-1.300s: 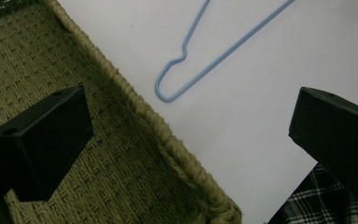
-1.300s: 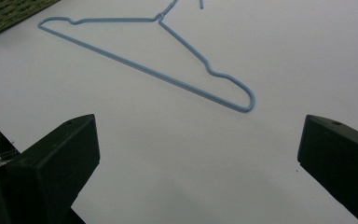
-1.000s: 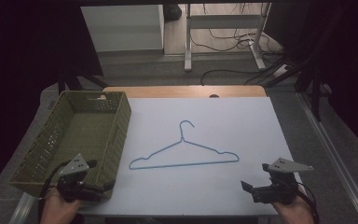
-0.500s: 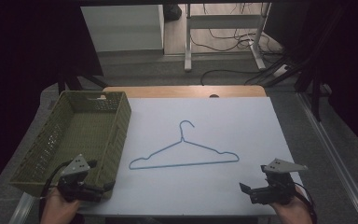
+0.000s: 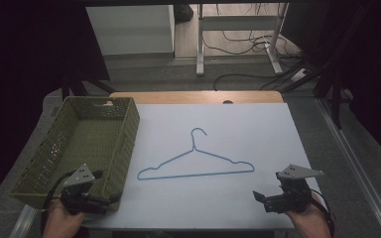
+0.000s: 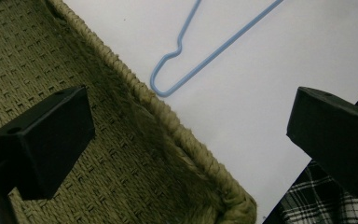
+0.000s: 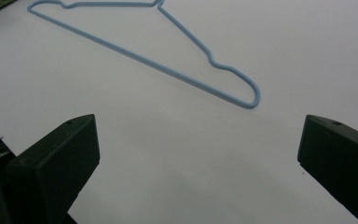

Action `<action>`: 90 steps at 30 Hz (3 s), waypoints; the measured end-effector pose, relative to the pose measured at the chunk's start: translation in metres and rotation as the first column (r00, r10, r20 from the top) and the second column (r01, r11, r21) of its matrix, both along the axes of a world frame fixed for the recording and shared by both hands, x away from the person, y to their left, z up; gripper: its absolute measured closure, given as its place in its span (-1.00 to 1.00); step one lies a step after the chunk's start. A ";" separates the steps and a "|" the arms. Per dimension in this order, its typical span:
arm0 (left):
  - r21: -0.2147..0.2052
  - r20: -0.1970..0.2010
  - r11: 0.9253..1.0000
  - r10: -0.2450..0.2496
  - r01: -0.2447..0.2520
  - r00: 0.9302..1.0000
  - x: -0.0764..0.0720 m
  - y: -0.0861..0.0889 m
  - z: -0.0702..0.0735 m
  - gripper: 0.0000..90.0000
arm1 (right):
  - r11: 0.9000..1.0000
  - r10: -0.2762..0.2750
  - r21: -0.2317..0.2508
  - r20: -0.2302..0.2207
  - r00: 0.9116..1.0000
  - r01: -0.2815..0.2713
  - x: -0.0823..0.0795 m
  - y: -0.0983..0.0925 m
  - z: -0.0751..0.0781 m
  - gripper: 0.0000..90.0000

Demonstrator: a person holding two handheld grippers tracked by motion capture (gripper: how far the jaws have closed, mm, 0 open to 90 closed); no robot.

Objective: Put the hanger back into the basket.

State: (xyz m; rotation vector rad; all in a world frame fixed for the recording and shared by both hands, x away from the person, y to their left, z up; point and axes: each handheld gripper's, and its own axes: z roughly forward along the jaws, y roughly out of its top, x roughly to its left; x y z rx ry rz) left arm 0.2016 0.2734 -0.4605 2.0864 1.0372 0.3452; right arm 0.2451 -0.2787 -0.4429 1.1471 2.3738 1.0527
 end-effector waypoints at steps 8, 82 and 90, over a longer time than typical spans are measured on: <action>-0.007 0.013 1.000 0.008 -0.008 1.000 0.000 0.001 0.000 -0.98 | 1.000 0.012 0.008 -0.013 1.000 -0.012 0.012 0.002 0.007 -1.00; -0.008 0.023 1.000 0.009 -0.009 1.000 0.001 0.005 0.003 -1.00 | 0.957 0.135 -0.235 -0.169 0.976 -0.172 0.152 0.092 -0.007 -1.00; -0.004 0.018 1.000 0.007 -0.007 1.000 0.001 0.005 0.002 -1.00 | 0.951 0.127 -0.252 -0.202 0.971 -0.177 0.162 0.101 -0.012 -1.00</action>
